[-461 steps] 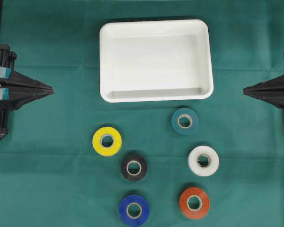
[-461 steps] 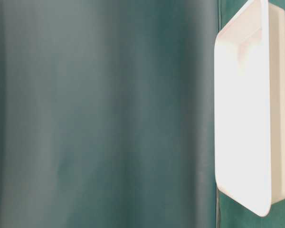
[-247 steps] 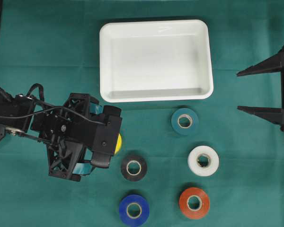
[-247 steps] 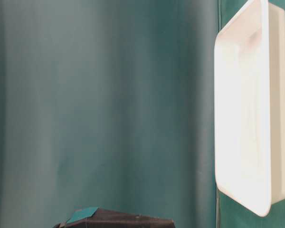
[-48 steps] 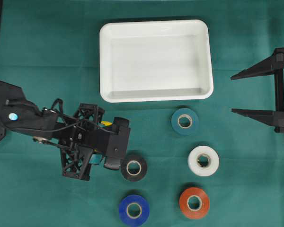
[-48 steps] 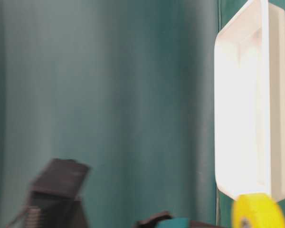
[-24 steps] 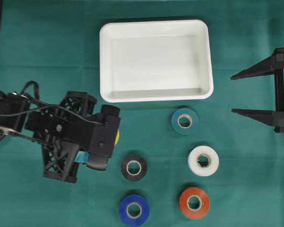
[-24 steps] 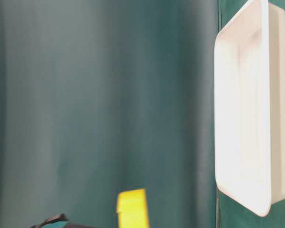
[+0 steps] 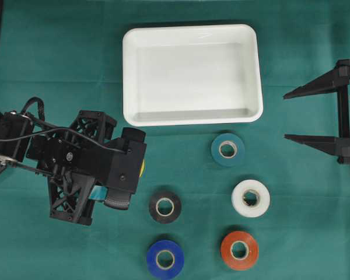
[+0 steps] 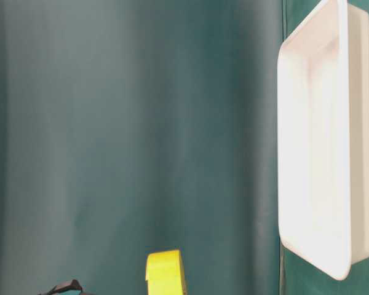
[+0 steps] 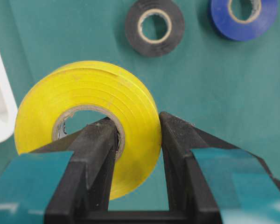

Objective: Pick up the tape from a random location and place it into the white case.
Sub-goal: 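Lower the left gripper and close it on the yellow tape rim, then lift the yellow tape and carry it into the white tray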

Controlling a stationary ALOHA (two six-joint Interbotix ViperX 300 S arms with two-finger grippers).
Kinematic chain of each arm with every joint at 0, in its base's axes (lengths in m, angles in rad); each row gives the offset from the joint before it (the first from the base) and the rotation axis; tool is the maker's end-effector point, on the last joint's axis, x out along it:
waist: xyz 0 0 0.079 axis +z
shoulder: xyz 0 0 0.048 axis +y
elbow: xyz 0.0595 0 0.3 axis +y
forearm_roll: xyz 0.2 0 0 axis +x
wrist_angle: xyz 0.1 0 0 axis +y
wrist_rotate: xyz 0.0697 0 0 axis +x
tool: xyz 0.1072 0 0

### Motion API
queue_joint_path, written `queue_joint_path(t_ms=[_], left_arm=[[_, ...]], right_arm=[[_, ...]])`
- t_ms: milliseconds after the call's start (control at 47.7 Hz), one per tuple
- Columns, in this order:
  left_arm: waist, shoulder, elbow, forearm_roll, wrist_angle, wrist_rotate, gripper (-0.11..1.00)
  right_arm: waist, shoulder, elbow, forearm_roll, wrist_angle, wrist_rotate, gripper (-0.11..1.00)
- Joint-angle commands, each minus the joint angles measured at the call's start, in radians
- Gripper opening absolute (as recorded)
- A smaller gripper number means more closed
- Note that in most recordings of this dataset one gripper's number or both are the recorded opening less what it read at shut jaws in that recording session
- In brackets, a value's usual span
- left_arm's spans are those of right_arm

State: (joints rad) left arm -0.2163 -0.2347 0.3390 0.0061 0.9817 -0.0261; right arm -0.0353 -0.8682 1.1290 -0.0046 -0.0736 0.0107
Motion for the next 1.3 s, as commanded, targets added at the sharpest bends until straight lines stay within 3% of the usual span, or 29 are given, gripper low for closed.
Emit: queue_joint_path(t_ms=[0,650,880,1278], left_arm=[[-0.003,-0.023,-0.025,0.003,-0.003,0.000,0.22],[0.012,-0.023,-0.021,0.003,-0.002,0.000,0.22],[0.103,-0.026,-0.009,0.006,-0.002,0.002,0.22],[0.353,-0.043,0.021,0.006,-0.003,0.008,0.22]], right_arm=[[0.000,0.006,-0.021,-0.002,-0.003,-0.002,0.92],[0.000,0.006,-0.021,-0.002,-0.002,-0.002,0.92],[-0.002,0.008,-0.021,-0.002,0.002,-0.003,0.92],[0.000,0.011,-0.021,-0.002,0.017,-0.005,0.92]])
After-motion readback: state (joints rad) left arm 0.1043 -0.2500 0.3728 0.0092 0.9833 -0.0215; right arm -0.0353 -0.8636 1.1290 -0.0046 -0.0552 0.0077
